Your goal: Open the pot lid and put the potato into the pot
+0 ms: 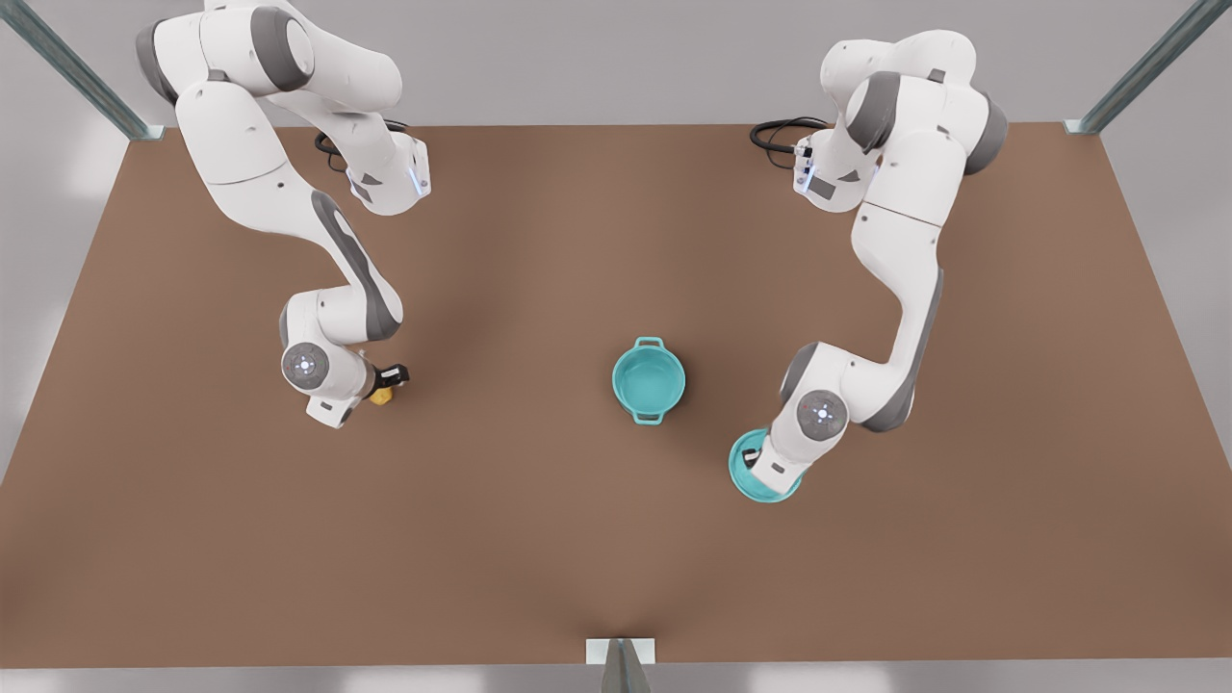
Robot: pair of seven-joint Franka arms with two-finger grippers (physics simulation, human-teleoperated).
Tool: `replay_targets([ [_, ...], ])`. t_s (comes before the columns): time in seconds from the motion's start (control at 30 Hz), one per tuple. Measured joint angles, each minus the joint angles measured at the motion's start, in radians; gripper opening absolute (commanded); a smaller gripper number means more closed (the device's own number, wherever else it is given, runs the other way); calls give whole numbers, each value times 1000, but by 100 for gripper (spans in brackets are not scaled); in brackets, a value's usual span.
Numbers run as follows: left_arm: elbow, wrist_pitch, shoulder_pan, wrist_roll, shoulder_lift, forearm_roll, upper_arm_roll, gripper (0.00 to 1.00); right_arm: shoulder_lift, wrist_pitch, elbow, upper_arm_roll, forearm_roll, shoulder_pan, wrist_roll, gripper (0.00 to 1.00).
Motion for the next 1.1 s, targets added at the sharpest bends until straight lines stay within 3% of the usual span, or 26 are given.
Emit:
replay_targets([
  [0.1, 66, -64, 39, 61, -57, -36, 1, 100, 6, 5, 0, -1, -1, 1, -6, 69],
  [0.17, 106, -238, 122, 102, -264, -79, 22, 100, 7, 7, 1, -1, -2, 1, -10, 69],
  [0.23, 12, -392, 209, 144, -518, -110, 58, 100, 7, 8, 1, -1, -3, 1, -14, 62],
  [0.3, -28, -496, 254, 182, -595, -133, 75, 100, 7, 9, 1, -1, -2, 0, -19, 57],
  [0.7, 110, -773, 282, 337, -527, -290, 79, 100, -73, -18, 6, 4, 3, 8, -49, 54],
  [0.9, 101, -817, 296, 381, -527, -297, 82, 100, -157, -60, 37, 84, 11, 10, -62, 54],
  [1.1, 97, -830, 305, 412, -527, -298, 81, 100, -160, -100, 148, 224, 39, 13, -70, 54],
])
